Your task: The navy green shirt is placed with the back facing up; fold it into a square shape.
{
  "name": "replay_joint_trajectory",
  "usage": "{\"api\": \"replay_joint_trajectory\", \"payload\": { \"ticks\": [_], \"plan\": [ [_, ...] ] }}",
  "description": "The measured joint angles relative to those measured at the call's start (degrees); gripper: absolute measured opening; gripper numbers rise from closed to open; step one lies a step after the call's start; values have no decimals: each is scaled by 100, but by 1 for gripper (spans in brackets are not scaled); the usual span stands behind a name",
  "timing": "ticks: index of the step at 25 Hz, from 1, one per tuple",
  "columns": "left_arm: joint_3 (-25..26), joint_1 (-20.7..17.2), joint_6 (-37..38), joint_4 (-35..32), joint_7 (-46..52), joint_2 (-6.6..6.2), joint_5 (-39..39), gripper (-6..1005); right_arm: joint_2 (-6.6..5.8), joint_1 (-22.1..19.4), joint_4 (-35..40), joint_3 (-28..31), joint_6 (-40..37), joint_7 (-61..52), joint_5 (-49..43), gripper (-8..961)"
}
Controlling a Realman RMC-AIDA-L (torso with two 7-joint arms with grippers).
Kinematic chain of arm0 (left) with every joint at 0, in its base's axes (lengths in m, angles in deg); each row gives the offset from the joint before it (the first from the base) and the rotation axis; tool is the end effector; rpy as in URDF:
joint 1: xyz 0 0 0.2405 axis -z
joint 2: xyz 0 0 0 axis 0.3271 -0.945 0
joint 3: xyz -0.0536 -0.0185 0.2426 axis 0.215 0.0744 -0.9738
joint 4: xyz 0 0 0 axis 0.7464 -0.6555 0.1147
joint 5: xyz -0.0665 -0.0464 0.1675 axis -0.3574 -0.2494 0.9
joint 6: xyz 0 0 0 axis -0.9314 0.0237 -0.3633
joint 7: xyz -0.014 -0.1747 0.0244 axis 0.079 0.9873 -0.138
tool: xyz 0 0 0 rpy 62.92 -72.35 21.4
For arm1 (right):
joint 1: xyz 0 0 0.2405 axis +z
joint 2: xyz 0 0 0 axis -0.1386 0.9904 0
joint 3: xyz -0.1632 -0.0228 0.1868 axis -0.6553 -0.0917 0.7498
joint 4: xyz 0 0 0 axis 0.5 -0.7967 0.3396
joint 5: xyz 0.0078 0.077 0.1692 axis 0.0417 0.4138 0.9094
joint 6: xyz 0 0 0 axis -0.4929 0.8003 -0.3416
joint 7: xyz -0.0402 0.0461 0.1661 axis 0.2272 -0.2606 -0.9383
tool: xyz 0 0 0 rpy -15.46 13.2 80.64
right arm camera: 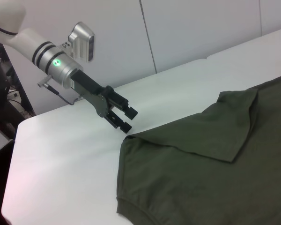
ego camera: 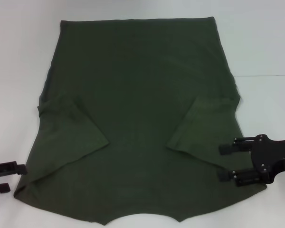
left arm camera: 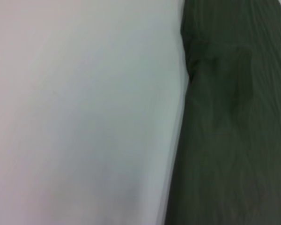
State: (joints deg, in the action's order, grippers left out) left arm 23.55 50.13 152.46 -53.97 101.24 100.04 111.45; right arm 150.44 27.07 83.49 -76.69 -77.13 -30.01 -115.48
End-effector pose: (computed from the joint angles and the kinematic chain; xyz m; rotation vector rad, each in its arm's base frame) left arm -0.3531 0.3077 0.0423 -1.7389 -2.0940 -0.4806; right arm 0.2375 0.3221 0.0068 -2.9275 0.5546 0.5301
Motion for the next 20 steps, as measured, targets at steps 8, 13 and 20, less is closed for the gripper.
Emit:
{"api": "replay_joint_trajectory", "payload": {
  "ticks": [8, 13, 20],
  "plan": [
    [-32, 50, -162, 198, -15, -17, 10, 858, 5, 19, -10, -5, 32, 1, -7, 825],
    [-47, 58, -189, 228, -6, -17, 11, 858, 5, 25, -20, -7, 48, 1, -7, 825],
    [-47, 67, -249, 349, -17, -18, 10, 858, 5, 33, -13, -7, 62, 1, -7, 825]
  ]
}}
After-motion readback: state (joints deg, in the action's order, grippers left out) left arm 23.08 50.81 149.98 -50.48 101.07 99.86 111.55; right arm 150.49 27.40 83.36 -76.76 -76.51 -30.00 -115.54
